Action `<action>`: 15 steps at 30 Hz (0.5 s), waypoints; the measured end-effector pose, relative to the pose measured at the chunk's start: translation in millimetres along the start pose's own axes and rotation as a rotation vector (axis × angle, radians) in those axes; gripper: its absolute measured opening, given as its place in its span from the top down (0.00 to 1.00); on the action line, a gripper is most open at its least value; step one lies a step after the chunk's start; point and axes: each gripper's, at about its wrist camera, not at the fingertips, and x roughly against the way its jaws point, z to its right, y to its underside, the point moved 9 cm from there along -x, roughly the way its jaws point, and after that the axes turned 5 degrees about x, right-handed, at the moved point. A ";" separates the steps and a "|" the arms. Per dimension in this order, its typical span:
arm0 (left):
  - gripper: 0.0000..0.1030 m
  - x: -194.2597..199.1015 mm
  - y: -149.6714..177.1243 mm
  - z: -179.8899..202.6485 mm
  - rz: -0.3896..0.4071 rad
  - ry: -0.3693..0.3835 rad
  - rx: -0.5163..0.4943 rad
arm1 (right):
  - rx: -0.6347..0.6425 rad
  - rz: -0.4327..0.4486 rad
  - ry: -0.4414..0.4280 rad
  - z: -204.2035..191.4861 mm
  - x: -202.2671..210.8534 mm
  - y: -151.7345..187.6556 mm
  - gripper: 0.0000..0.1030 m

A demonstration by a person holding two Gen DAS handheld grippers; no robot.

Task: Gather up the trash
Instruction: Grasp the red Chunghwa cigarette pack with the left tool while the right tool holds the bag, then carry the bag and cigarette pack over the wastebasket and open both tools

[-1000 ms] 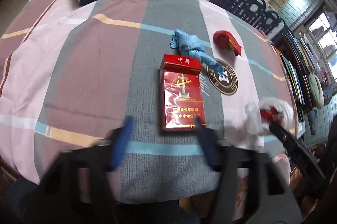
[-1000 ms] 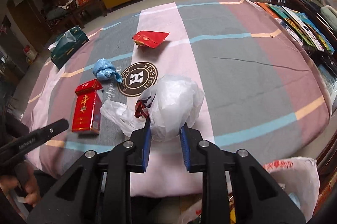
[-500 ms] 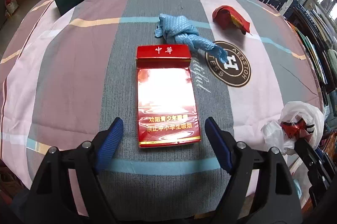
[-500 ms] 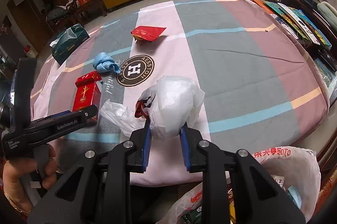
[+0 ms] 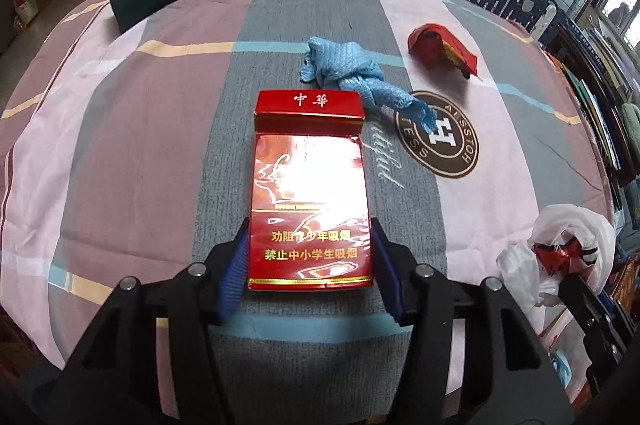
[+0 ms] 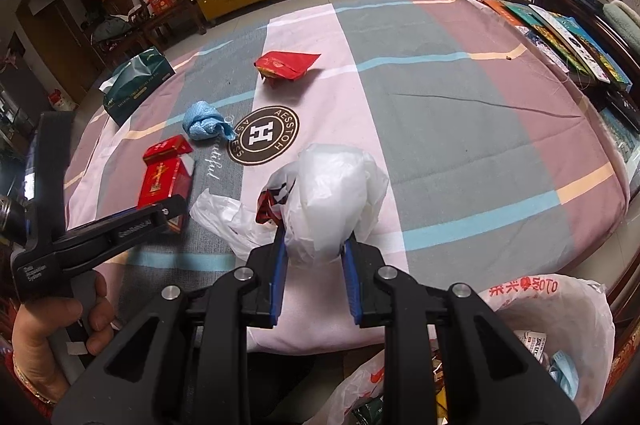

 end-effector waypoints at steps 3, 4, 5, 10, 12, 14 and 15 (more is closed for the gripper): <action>0.46 31.4 0.8 -4.3 0.065 0.002 0.021 | -0.008 0.009 -0.006 1.1 7.6 -1.3 0.75; 0.46 46.2 4.9 -4.8 0.088 0.008 0.023 | -0.012 0.012 -0.010 1.8 11.0 -1.5 0.75; 0.46 56.7 8.9 -4.8 0.104 0.017 0.022 | -0.012 0.015 -0.012 2.2 14.1 -1.8 0.75; 0.45 104.2 39.3 -7.6 0.157 0.040 -0.004 | -0.001 0.022 -0.012 0.8 32.4 -0.1 0.75; 0.45 117.9 47.6 -9.9 0.169 0.046 -0.019 | -0.003 0.028 -0.016 -2.4 41.7 -0.1 0.75; 0.45 131.9 54.0 -11.5 0.187 0.059 -0.028 | 0.001 0.039 -0.015 -5.2 55.1 0.0 0.75; 0.45 138.2 57.3 -12.1 0.194 0.064 -0.032 | 0.009 0.046 -0.013 -7.3 62.8 0.1 0.75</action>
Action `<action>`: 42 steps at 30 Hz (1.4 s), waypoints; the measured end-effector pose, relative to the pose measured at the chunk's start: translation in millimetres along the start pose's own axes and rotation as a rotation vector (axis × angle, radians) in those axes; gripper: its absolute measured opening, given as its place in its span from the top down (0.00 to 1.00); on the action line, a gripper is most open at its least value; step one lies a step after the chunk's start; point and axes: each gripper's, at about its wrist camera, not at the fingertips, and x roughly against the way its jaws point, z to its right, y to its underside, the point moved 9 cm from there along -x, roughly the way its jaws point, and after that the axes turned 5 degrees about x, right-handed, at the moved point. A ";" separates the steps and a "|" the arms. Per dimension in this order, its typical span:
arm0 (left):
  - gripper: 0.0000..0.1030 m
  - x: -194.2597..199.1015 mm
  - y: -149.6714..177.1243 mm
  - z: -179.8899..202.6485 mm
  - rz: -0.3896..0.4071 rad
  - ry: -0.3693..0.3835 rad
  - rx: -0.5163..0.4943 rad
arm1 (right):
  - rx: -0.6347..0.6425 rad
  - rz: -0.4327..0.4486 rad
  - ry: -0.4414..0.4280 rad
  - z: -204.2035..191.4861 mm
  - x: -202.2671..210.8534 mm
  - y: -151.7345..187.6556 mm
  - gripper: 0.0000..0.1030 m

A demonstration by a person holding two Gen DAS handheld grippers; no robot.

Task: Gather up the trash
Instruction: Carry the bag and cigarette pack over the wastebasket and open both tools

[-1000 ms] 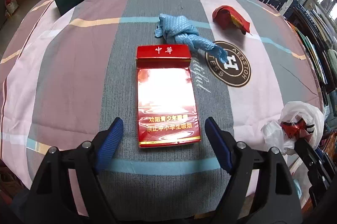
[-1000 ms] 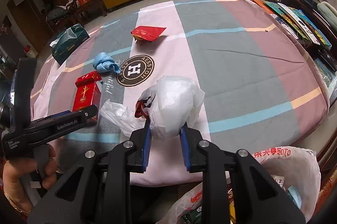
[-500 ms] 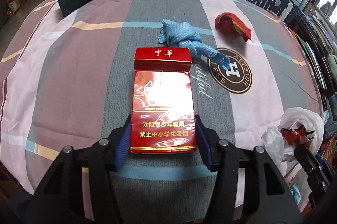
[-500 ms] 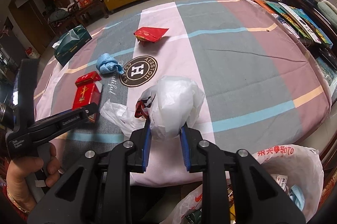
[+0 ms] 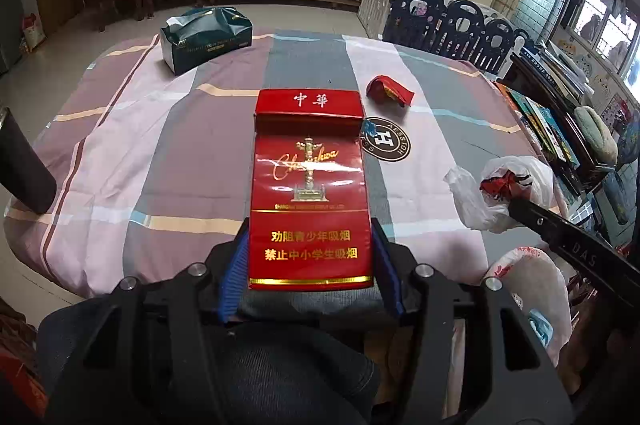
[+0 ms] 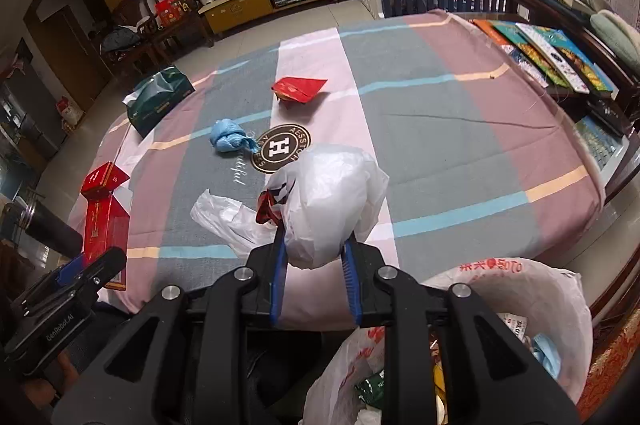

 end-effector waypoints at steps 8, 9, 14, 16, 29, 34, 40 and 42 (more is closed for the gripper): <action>0.45 22.7 24.9 33.5 -0.010 0.080 -0.069 | 0.005 0.027 0.042 16.9 54.9 2.8 0.75; 0.45 25.8 27.3 41.7 -0.004 0.089 -0.089 | -0.003 0.028 0.052 23.1 61.6 4.8 0.75; 0.45 37.4 43.1 79.1 -0.005 0.152 -0.183 | -0.064 -0.010 0.122 66.2 84.2 35.4 0.75; 0.45 40.5 50.3 91.6 -0.009 0.171 -0.213 | -0.110 -0.044 0.140 86.2 86.5 56.3 0.75; 0.45 44.4 81.8 131.1 -0.050 0.241 -0.359 | -0.415 -0.312 0.255 162.2 51.9 171.3 0.48; 0.45 39.5 90.7 133.3 -0.093 0.280 -0.359 | -0.444 -0.125 0.322 173.6 85.7 137.1 0.35; 0.45 24.3 126.3 161.0 -0.211 0.384 -0.408 | -0.392 0.043 0.375 180.6 119.1 102.1 0.31; 0.45 17.9 143.4 177.5 -0.260 0.419 -0.443 | -0.404 0.064 0.372 185.9 122.7 100.1 0.31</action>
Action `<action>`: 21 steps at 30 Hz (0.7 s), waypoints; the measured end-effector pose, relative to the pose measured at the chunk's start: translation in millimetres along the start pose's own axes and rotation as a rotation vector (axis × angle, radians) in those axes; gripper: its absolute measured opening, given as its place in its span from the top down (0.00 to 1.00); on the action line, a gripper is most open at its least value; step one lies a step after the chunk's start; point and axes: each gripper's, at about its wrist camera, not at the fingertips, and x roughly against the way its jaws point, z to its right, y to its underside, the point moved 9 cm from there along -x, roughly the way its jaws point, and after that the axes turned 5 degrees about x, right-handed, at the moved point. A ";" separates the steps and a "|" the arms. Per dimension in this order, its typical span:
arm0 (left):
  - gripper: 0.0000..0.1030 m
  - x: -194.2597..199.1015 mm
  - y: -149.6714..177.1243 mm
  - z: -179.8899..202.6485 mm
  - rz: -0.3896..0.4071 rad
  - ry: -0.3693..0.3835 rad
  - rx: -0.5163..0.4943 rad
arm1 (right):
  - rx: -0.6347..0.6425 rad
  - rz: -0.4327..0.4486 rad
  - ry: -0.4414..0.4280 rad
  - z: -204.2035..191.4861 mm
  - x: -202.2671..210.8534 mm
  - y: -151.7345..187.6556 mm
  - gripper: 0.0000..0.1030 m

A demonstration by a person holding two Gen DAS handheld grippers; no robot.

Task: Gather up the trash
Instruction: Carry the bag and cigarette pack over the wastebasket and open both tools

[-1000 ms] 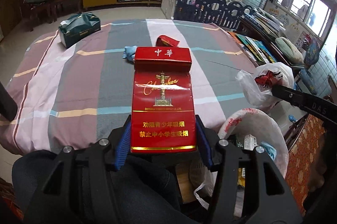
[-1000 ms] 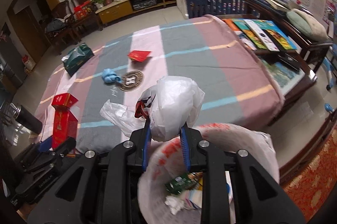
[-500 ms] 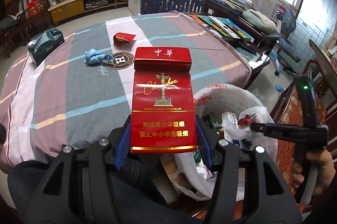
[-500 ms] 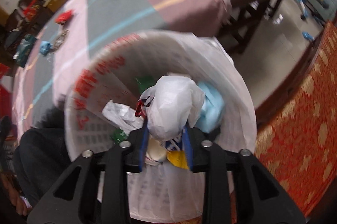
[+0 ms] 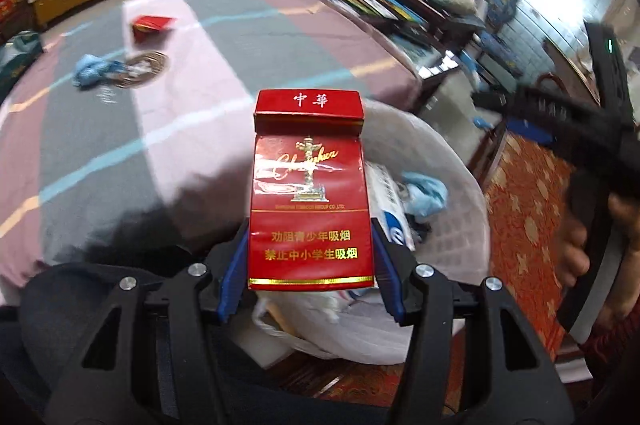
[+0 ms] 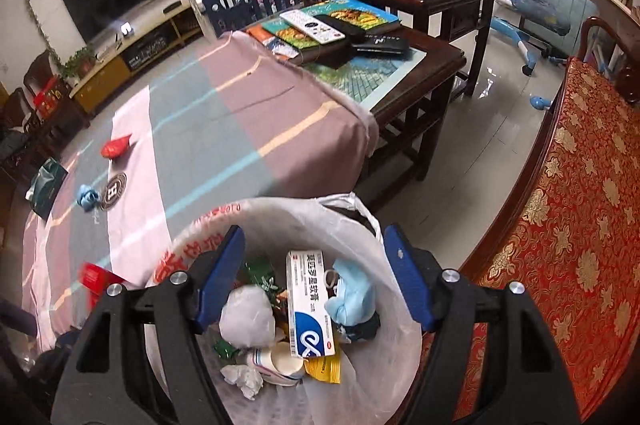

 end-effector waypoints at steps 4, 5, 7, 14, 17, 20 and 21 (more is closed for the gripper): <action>0.45 -29.9 3.0 31.7 -0.053 0.006 -0.098 | -0.072 0.007 -0.019 14.8 0.9 -4.2 0.31; 0.45 -35.0 3.0 37.3 -0.061 0.012 -0.115 | -0.081 0.006 -0.016 17.9 0.9 -4.3 0.31; 0.45 -48.5 2.1 50.1 -0.082 0.036 -0.148 | -0.094 0.005 -0.006 22.7 0.0 -5.2 0.31; 0.12 -53.2 1.6 52.6 -0.064 0.048 -0.181 | -0.103 0.005 0.004 23.9 -4.4 -8.7 0.31; 0.12 -40.7 -13.8 24.0 -0.010 0.006 -0.118 | -0.093 0.000 -0.010 12.3 -10.7 -10.3 0.31; 0.12 -23.0 -38.8 -36.3 0.069 -0.086 0.043 | -0.062 -0.002 -0.029 -4.9 -16.8 -12.3 0.31; 0.12 -18.3 -47.5 -62.7 0.090 -0.129 0.110 | -0.047 -0.001 -0.034 -11.7 -18.8 -13.4 0.31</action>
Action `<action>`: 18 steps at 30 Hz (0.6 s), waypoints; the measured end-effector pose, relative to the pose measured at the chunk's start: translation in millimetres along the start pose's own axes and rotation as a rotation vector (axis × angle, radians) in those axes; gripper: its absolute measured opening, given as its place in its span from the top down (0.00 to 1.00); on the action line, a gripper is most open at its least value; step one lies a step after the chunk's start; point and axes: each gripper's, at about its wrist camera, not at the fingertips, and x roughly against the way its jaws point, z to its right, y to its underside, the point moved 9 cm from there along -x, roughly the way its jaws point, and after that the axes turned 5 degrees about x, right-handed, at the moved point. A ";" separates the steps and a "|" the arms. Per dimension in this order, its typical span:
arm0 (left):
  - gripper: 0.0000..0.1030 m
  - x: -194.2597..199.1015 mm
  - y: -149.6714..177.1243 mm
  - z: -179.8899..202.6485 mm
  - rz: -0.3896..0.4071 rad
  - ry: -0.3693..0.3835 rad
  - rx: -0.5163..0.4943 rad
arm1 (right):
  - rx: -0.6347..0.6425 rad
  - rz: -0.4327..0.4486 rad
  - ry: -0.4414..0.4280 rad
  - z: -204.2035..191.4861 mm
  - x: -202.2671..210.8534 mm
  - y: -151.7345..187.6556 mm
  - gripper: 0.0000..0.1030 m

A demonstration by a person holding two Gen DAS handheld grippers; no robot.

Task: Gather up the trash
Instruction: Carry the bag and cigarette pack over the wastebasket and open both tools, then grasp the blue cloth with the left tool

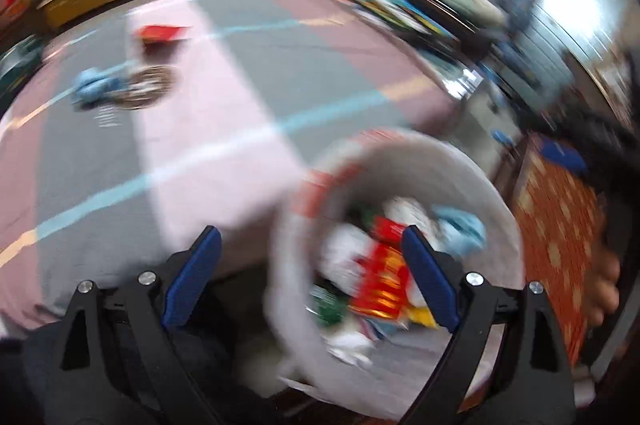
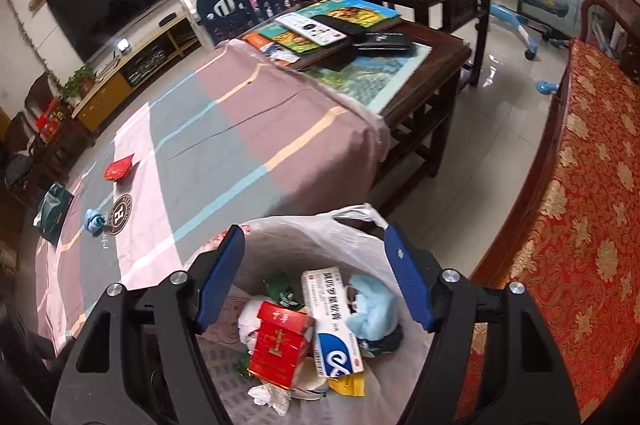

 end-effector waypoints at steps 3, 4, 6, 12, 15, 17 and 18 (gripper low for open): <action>0.14 -6.2 -31.9 -76.9 0.021 -0.161 0.150 | 0.069 -0.008 -0.029 -29.3 -11.7 -2.5 0.31; 0.17 -8.7 -39.2 -93.4 0.019 -0.193 0.179 | 0.089 -0.015 -0.038 -38.4 -15.6 -3.5 0.31; 0.18 -15.5 -61.4 -133.8 0.024 -0.235 0.258 | 0.131 -0.032 -0.068 -60.5 -23.9 -4.4 0.31; 0.19 -46.7 -135.6 -214.2 0.085 -0.305 0.387 | 0.287 -0.103 -0.140 -130.8 -52.4 -4.9 0.31; 0.21 -74.3 -150.5 -227.1 0.059 -0.278 0.413 | 0.341 -0.135 -0.171 -157.5 -65.7 -3.8 0.31; 0.31 -91.7 -156.6 -231.5 0.035 -0.252 0.420 | 0.366 -0.136 -0.176 -170.9 -72.0 -5.7 0.31; 0.44 -98.2 -157.8 -231.1 0.024 -0.249 0.417 | 0.375 -0.135 -0.178 -176.9 -75.2 -7.4 0.31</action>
